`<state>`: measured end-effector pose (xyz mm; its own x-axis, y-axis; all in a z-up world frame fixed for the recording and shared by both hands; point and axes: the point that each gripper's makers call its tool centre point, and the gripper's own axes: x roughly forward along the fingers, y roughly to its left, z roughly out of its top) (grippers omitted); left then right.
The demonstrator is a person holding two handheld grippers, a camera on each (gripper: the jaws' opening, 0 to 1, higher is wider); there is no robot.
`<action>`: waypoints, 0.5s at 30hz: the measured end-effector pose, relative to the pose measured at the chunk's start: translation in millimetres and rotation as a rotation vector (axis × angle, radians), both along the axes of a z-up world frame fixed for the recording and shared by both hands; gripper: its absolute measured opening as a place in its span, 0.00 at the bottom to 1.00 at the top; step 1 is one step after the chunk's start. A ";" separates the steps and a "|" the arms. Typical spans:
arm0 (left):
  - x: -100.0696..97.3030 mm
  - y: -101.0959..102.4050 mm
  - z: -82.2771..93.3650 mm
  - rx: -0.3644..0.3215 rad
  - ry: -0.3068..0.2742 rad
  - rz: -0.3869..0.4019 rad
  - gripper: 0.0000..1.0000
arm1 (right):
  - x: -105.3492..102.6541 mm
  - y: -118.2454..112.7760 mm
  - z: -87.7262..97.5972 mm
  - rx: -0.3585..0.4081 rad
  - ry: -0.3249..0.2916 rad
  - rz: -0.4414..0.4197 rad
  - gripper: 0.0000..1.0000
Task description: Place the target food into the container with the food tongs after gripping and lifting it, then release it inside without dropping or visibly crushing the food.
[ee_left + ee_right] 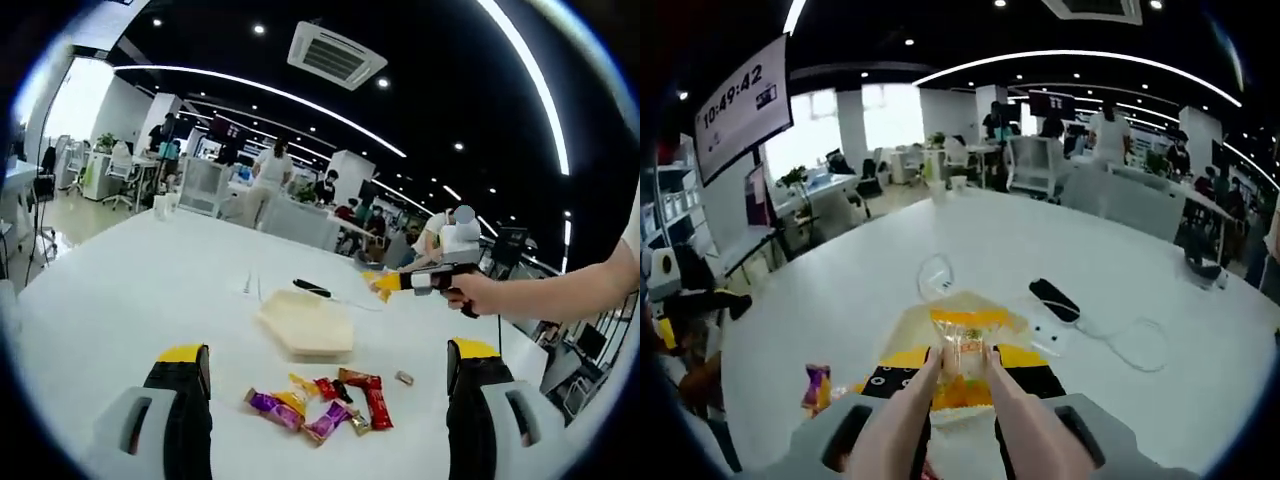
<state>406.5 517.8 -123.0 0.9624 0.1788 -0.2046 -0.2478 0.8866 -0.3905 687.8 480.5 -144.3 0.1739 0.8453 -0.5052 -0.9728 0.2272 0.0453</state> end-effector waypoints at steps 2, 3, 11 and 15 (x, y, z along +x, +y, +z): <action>-1.1 -0.3 -9.5 -0.011 0.035 -0.005 0.99 | 6.7 4.9 2.5 -0.001 0.002 -0.014 0.22; -2.0 -0.9 -8.6 -0.006 0.038 -0.007 0.99 | 10.4 6.9 1.9 -0.008 -0.019 -0.006 0.22; 7.9 -7.6 4.2 -0.033 -0.017 0.013 0.99 | 23.3 24.5 18.9 -0.022 -0.081 0.029 0.22; 8.9 -9.7 6.8 -0.003 -0.021 0.001 0.99 | 31.9 28.5 26.2 -0.023 -0.080 0.034 0.23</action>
